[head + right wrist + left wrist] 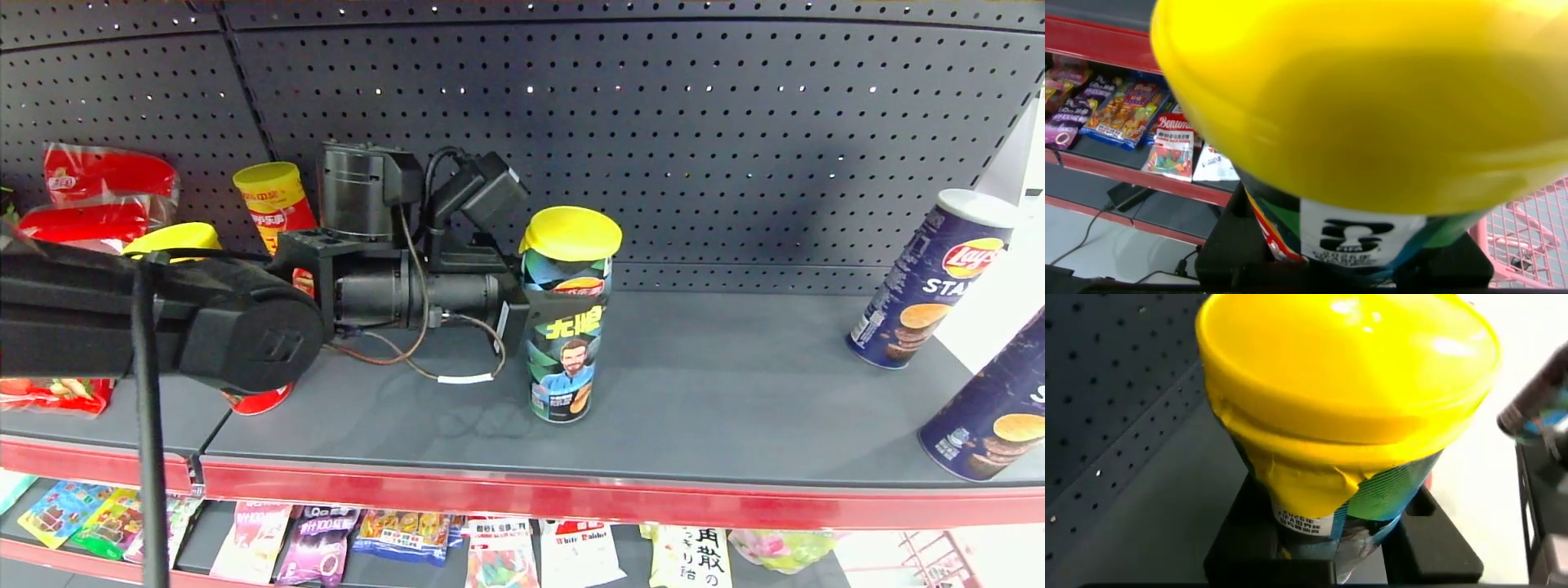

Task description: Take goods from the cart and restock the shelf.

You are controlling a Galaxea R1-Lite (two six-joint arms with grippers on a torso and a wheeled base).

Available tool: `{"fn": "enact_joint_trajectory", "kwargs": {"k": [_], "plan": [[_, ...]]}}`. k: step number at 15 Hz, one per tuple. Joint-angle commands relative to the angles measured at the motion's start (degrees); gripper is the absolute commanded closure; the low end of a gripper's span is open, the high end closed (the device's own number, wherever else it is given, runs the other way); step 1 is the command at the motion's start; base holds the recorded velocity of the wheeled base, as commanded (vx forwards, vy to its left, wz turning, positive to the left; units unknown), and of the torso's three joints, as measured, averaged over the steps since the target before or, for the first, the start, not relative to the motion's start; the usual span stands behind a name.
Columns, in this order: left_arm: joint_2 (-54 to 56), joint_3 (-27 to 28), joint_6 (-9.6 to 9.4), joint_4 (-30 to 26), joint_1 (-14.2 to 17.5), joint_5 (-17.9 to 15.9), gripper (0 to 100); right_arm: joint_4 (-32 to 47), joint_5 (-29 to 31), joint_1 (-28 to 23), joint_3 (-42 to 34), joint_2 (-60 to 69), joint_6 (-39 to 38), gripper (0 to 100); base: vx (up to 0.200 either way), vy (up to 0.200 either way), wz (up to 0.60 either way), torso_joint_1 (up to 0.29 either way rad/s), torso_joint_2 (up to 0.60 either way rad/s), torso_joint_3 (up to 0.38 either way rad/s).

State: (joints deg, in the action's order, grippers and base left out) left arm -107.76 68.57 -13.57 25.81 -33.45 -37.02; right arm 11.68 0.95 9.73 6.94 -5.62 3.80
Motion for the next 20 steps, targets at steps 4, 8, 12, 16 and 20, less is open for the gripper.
{"fn": "enact_joint_trajectory", "kwargs": {"k": [4,8,12,16,20], "plan": [[1.8,-4.2,-2.16,0.5,-0.3,-1.6,100,0.0,0.1,0.0,0.0,-0.1,0.0,100,0.000,0.000,0.00,0.000,0.00,0.000],[1.5,-4.6,-2.16,0.5,-0.3,-5.8,100,0.0,0.1,0.0,0.0,-0.1,0.1,100,0.000,0.000,0.00,0.000,0.00,0.000],[1.0,-5.2,-2.16,0.5,0.0,-6.0,100,0.0,0.1,0.0,0.0,-0.1,0.1,100,0.000,0.000,0.00,0.000,0.00,0.000],[0.9,-5.1,-1.55,0.5,0.0,-6.1,100,0.0,0.1,0.0,0.0,-0.1,0.1,100,0.000,0.000,0.00,0.000,0.00,0.000],[-0.5,-4.9,-1.55,0.6,0.0,-7.4,100,0.0,0.1,0.0,0.0,-0.1,0.2,100,0.000,0.000,0.00,0.000,0.00,0.000]]}}
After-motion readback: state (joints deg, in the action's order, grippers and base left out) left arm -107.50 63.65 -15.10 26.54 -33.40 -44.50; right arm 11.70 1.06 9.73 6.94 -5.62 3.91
